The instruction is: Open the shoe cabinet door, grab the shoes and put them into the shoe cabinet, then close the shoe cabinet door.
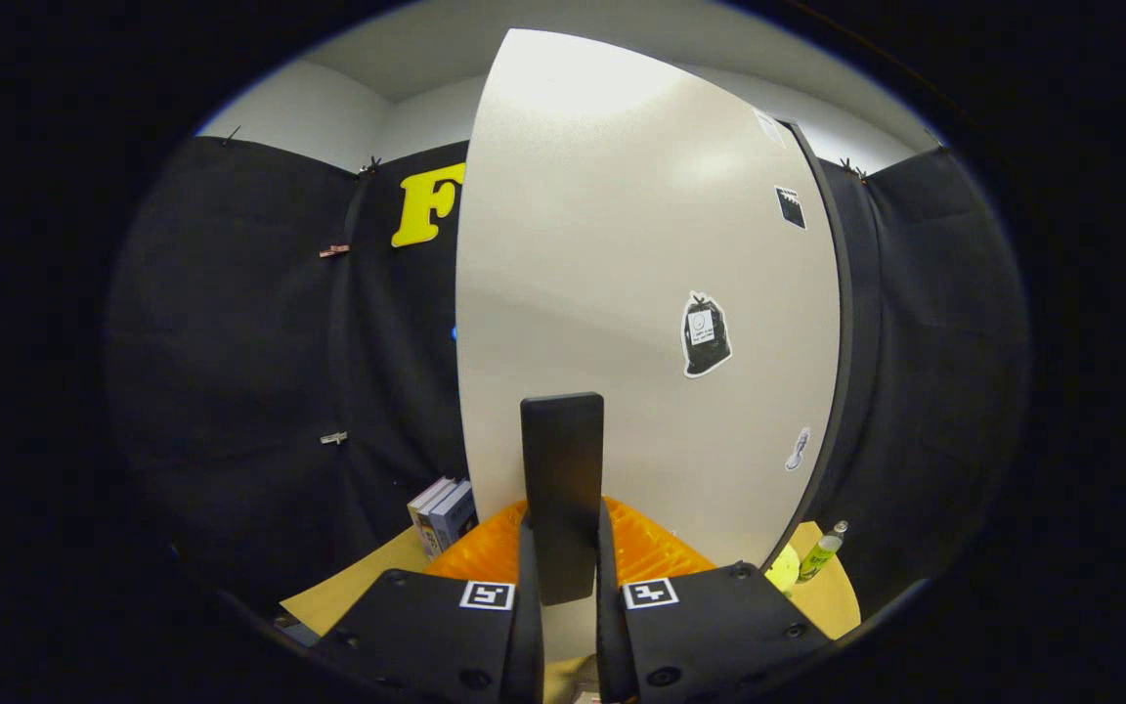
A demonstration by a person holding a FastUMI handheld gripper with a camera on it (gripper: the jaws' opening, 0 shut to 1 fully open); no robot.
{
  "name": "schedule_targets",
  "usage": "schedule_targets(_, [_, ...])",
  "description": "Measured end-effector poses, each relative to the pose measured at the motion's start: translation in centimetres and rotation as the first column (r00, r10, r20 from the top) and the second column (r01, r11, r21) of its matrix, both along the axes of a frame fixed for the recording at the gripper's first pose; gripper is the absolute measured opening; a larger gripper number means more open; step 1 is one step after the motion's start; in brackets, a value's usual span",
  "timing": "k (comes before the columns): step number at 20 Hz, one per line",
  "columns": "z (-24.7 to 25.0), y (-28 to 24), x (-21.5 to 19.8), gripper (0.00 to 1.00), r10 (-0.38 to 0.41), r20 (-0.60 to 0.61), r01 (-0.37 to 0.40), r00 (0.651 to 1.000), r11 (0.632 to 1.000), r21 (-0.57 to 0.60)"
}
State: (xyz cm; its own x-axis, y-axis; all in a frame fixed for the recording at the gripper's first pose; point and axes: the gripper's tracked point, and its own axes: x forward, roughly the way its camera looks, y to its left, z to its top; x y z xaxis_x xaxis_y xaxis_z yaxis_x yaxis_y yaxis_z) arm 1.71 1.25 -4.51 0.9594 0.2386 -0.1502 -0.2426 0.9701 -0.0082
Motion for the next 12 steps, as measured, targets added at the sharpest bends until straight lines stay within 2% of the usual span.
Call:
schedule_targets(6, [0.2,-3.3,-2.9,0.25,0.051,-0.01,-0.051,0.999,0.999,0.016])
schedule_targets(12, [0.4,-6.7,-4.7,0.25,0.048,-0.01,-0.048,0.999,0.999,0.025])
